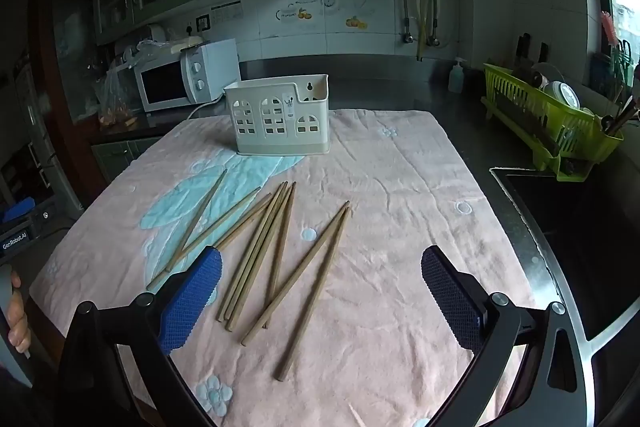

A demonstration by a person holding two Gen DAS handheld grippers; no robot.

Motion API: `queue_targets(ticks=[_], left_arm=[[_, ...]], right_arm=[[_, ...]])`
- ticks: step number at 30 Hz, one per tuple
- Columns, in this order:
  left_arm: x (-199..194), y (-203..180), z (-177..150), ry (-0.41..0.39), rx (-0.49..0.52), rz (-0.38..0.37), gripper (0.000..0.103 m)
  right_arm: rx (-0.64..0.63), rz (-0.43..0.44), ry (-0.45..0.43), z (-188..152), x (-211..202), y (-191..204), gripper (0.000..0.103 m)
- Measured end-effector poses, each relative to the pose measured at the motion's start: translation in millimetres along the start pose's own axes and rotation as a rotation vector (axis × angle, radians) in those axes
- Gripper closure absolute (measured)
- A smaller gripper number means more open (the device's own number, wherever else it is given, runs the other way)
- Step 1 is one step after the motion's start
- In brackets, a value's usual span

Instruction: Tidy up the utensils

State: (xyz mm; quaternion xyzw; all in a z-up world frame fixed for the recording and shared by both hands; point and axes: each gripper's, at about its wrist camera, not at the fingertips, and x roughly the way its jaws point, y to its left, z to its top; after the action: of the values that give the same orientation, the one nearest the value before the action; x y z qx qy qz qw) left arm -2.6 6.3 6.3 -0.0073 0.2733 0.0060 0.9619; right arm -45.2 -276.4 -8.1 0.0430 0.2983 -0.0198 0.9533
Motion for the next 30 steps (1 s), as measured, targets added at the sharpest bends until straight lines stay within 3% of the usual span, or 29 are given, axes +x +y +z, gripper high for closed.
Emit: queue_targets(ticks=[14,30], left_arm=[[-4,-3,0,-0.009,0.023,-0.007,0.005],[-11,-24,-8,-0.015,0.093,-0.119,0.005]], right_arm=[[0.0,-0.003,-0.011,4,-4,-1,0.006],[0.004,-0.008,-0.014,8,1,-4,0.006]])
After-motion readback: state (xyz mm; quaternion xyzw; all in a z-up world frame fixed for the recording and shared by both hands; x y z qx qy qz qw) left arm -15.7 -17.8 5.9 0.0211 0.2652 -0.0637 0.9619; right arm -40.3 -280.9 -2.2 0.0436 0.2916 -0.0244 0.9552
